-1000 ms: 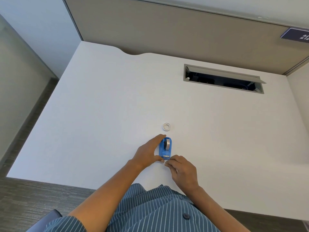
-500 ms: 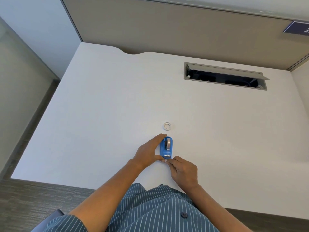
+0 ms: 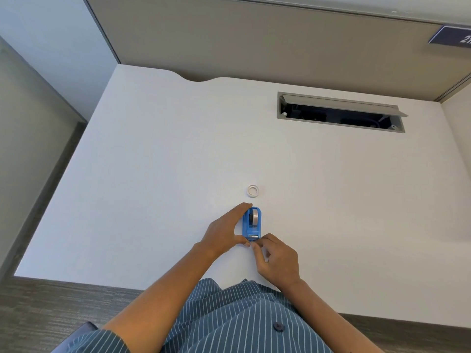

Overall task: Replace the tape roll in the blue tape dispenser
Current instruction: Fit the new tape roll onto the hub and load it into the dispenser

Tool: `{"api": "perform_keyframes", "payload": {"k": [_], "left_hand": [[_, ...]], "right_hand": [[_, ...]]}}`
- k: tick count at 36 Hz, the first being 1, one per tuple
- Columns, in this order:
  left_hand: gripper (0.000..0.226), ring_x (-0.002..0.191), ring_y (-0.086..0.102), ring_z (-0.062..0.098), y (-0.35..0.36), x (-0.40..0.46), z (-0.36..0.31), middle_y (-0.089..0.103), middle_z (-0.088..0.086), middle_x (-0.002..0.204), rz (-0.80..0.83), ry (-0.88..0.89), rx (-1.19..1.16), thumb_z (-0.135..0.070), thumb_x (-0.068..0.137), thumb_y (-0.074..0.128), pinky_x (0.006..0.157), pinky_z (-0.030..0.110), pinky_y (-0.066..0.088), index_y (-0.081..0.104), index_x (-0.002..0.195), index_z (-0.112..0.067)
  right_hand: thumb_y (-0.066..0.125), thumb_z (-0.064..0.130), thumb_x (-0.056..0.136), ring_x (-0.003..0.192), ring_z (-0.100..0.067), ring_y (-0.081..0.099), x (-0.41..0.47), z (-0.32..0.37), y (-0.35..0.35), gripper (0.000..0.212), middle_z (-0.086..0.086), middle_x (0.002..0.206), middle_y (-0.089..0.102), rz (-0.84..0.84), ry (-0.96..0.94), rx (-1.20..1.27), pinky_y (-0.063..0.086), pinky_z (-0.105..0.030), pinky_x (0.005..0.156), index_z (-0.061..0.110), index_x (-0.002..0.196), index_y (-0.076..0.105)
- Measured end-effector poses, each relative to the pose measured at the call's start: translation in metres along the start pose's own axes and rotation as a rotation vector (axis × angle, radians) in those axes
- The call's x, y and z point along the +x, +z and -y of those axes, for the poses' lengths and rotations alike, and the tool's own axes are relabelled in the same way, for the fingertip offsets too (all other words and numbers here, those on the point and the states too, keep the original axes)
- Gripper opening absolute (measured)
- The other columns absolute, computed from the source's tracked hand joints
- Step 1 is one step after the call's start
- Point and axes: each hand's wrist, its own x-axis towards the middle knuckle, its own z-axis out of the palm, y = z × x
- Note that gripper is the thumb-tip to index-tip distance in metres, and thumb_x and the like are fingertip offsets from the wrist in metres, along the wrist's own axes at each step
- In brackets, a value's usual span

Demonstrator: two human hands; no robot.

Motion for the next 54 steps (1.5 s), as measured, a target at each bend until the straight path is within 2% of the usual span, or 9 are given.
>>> {"api": "perform_keyframes", "payload": {"k": [5, 9, 12, 21, 26, 32, 42, 47, 54], "left_hand": [[0.103, 0.144, 0.047, 0.010, -0.001, 0.000, -0.001, 0.044, -0.015, 0.163, -0.003, -0.003, 0.001, -0.040, 0.076, 0.093, 0.112, 0.024, 0.036, 0.033, 0.159, -0.037], [0.106, 0.144, 0.048, 0.011, -0.001, 0.000, -0.001, 0.045, -0.015, 0.162, 0.002, -0.009, 0.001, -0.039, 0.073, 0.094, 0.111, 0.024, 0.037, 0.033, 0.159, -0.038], [0.107, 0.145, 0.047, 0.011, 0.000, 0.000, -0.001, 0.044, -0.014, 0.162, 0.001, -0.008, 0.004, -0.038, 0.072, 0.095, 0.112, 0.025, 0.037, 0.033, 0.159, -0.037], [0.106, 0.144, 0.047, 0.010, -0.002, -0.001, -0.003, 0.044, -0.016, 0.162, 0.002, -0.008, 0.003, -0.034, 0.073, 0.095, 0.110, 0.023, 0.036, 0.033, 0.159, -0.037], [0.106, 0.142, 0.049, 0.010, -0.002, -0.001, -0.005, 0.046, -0.016, 0.160, 0.002, -0.012, -0.005, -0.033, 0.071, 0.095, 0.109, 0.026, 0.039, 0.034, 0.158, -0.038], [0.106, 0.143, 0.049, 0.011, -0.002, -0.001, -0.006, 0.046, -0.014, 0.160, 0.000, -0.012, -0.007, -0.035, 0.071, 0.095, 0.112, 0.029, 0.041, 0.034, 0.158, -0.038], [0.107, 0.144, 0.047, 0.011, -0.001, 0.000, -0.004, 0.045, -0.014, 0.161, 0.002, -0.024, -0.019, -0.033, 0.071, 0.096, 0.110, 0.023, 0.035, 0.034, 0.158, -0.037], [0.107, 0.143, 0.048, 0.010, 0.000, 0.000, -0.004, 0.046, -0.014, 0.161, 0.002, -0.028, -0.007, -0.032, 0.070, 0.096, 0.114, 0.029, 0.039, 0.034, 0.158, -0.038], [0.109, 0.144, 0.047, 0.011, 0.001, -0.001, -0.004, 0.046, -0.015, 0.161, -0.003, -0.034, -0.002, -0.031, 0.071, 0.096, 0.110, 0.025, 0.036, 0.033, 0.159, -0.039]], "right_hand": [[0.058, 0.045, 0.099, 0.060, 0.000, 0.054, 0.005, 0.000, 0.003, 0.033, 0.014, 0.080, 0.071, -0.033, 0.032, -0.018, 0.026, -0.006, 0.051, 0.025, 0.085, 0.080], [0.078, 0.032, 0.095, 0.056, -0.001, 0.046, 0.009, -0.002, 0.005, 0.023, 0.009, 0.072, 0.067, -0.017, 0.077, -0.063, 0.022, -0.007, 0.049, 0.020, 0.075, 0.075], [0.081, 0.030, 0.094, 0.054, -0.004, 0.045, 0.011, -0.003, 0.004, 0.026, 0.008, 0.068, 0.064, 0.019, 0.105, -0.077, 0.022, -0.009, 0.048, 0.020, 0.072, 0.072], [0.073, 0.036, 0.099, 0.058, -0.010, 0.050, 0.012, -0.006, 0.006, 0.031, 0.014, 0.069, 0.054, 0.097, 0.198, -0.019, 0.026, -0.016, 0.049, 0.017, 0.075, 0.072], [0.076, 0.039, 0.094, 0.061, -0.009, 0.056, 0.014, -0.011, 0.004, 0.025, 0.011, 0.071, 0.063, 0.161, 0.268, 0.102, 0.041, -0.025, 0.055, 0.022, 0.077, 0.071], [0.075, 0.053, 0.092, 0.056, -0.009, 0.052, 0.021, -0.014, -0.001, 0.040, 0.009, 0.062, 0.061, 0.175, 0.271, 0.144, 0.039, -0.025, 0.051, 0.022, 0.069, 0.065], [0.069, 0.047, 0.098, 0.057, -0.004, 0.049, 0.022, -0.013, 0.001, 0.035, 0.013, 0.064, 0.053, 0.223, 0.228, 0.064, 0.032, -0.022, 0.051, 0.030, 0.071, 0.055], [0.073, 0.047, 0.095, 0.058, -0.004, 0.051, 0.024, -0.013, -0.001, 0.033, 0.014, 0.065, 0.055, 0.247, 0.246, 0.070, 0.033, -0.022, 0.051, 0.031, 0.072, 0.056], [0.074, 0.040, 0.088, 0.059, -0.008, 0.049, 0.029, -0.013, -0.004, 0.036, 0.009, 0.065, 0.055, 0.312, 0.287, 0.094, 0.038, -0.026, 0.053, 0.029, 0.063, 0.050]]}}
